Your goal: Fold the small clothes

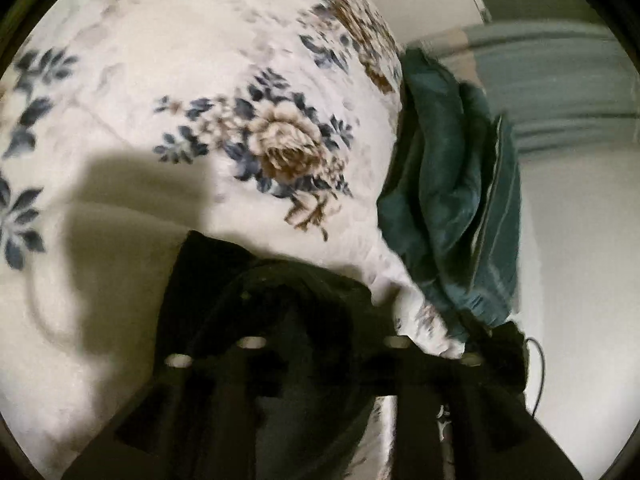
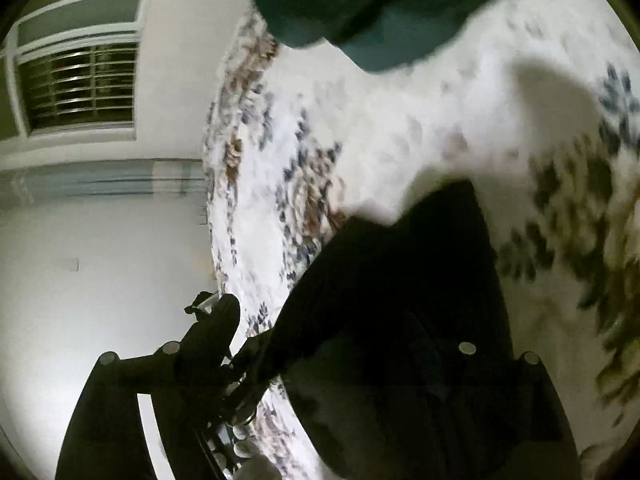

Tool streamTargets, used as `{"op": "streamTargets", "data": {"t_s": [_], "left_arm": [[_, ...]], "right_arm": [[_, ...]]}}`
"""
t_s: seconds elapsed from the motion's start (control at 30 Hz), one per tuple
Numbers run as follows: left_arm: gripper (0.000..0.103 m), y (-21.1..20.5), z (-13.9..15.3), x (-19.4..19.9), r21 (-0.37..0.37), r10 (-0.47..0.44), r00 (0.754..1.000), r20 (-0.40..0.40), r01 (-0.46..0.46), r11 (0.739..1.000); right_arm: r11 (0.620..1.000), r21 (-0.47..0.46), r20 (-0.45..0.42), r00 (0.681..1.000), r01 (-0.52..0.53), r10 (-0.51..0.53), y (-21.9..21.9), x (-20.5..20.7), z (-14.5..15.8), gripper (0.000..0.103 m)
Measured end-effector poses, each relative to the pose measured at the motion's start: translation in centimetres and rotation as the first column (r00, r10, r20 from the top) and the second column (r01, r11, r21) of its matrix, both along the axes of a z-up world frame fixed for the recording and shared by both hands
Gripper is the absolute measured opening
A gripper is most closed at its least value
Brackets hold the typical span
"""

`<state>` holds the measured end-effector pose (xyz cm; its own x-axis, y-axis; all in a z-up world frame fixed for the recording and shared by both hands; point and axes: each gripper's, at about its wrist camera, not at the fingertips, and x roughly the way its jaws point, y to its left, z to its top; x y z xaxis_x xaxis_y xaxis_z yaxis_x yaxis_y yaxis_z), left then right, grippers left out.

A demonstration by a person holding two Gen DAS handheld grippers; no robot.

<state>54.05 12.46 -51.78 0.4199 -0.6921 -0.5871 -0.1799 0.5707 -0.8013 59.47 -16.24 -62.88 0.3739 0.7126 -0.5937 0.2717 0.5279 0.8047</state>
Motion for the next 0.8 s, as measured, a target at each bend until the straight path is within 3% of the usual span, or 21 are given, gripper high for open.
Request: {"op": "streamTargets", "data": {"t_s": [0.03, 0.07, 0.17, 0.23, 0.3, 0.4, 0.43, 0.47, 0.5, 0.53, 0.7, 0.8], "left_arm": [[0.061, 0.8, -0.1, -0.5, -0.030, 0.029, 1.000, 0.006, -0.028, 0.999], [0.066, 2.0, -0.4, -1.3, -0.062, 0.072, 0.997, 0.007, -0.072, 0.996], [0.066, 4.1, -0.8, -1.9, -0.091, 0.132, 0.991, 0.003, -0.131, 0.987], [0.066, 4.7, -0.4, -1.8, -0.012, 0.126, 0.991, 0.033, -0.126, 0.992], [0.066, 3.8, -0.1, -0.8, 0.104, 0.052, 0.996, 0.068, -0.059, 0.993], [0.065, 0.4, -0.4, 1.3, 0.286, -0.122, 0.990, 0.071, 0.097, 0.953], [0.063, -0.7, -0.7, 1.9, 0.327, -0.165, 0.984, 0.068, 0.134, 0.935], [0.055, -1.7, -1.1, 2.4, 0.357, -0.204, 0.976, 0.072, 0.166, 0.919], [0.009, -2.5, -1.5, 2.8, 0.368, -0.240, 0.968, 0.071, 0.198, 0.908], [0.004, -3.0, -1.8, 3.2, 0.380, -0.259, 0.964, 0.054, 0.220, 0.898], [0.004, -1.2, -0.9, 2.4, 0.352, -0.199, 0.972, 0.125, 0.144, 0.925], [0.002, 0.3, -3.2, 3.5, 0.333, -0.169, 0.983, 0.071, 0.136, 0.933]], "right_arm": [[1.000, -0.019, 0.004, 1.000, -0.005, 0.005, -0.1, -0.1, 0.1, 0.083], [0.999, -0.040, 0.002, 1.000, -0.011, 0.011, -0.3, -0.1, 0.0, 0.083], [0.990, -0.130, -0.021, 0.998, -0.056, 0.054, -0.7, -1.1, -0.5, 0.083], [0.973, -0.208, -0.033, 0.995, -0.095, 0.090, -0.6, -1.3, -1.1, 0.083], [0.960, -0.253, -0.038, 0.993, -0.121, 0.115, -0.7, -1.6, -1.6, 0.083], [0.946, -0.284, -0.056, 0.987, -0.158, 0.148, -0.2, -0.5, -3.0, 0.082], [0.940, -0.297, -0.051, 0.986, -0.169, 0.161, 0.1, 0.0, -3.3, 0.079], [0.930, -0.321, -0.049, 0.983, -0.181, 0.175, 0.6, 0.6, -3.7, 0.059], [0.916, -0.350, -0.058, 0.981, -0.196, 0.187, 0.9, 0.9, -3.8, 0.020], [0.906, -0.368, -0.071, 0.978, -0.208, 0.196, 1.2, 1.3, -4.0, 0.008], [0.903, -0.398, -0.002, 0.985, -0.158, 0.171, 1.2, 1.4, -2.0, 0.007], [0.883, -0.438, -0.037, 0.984, -0.172, 0.173, 1.2, 2.1, -2.7, 0.007]]}}
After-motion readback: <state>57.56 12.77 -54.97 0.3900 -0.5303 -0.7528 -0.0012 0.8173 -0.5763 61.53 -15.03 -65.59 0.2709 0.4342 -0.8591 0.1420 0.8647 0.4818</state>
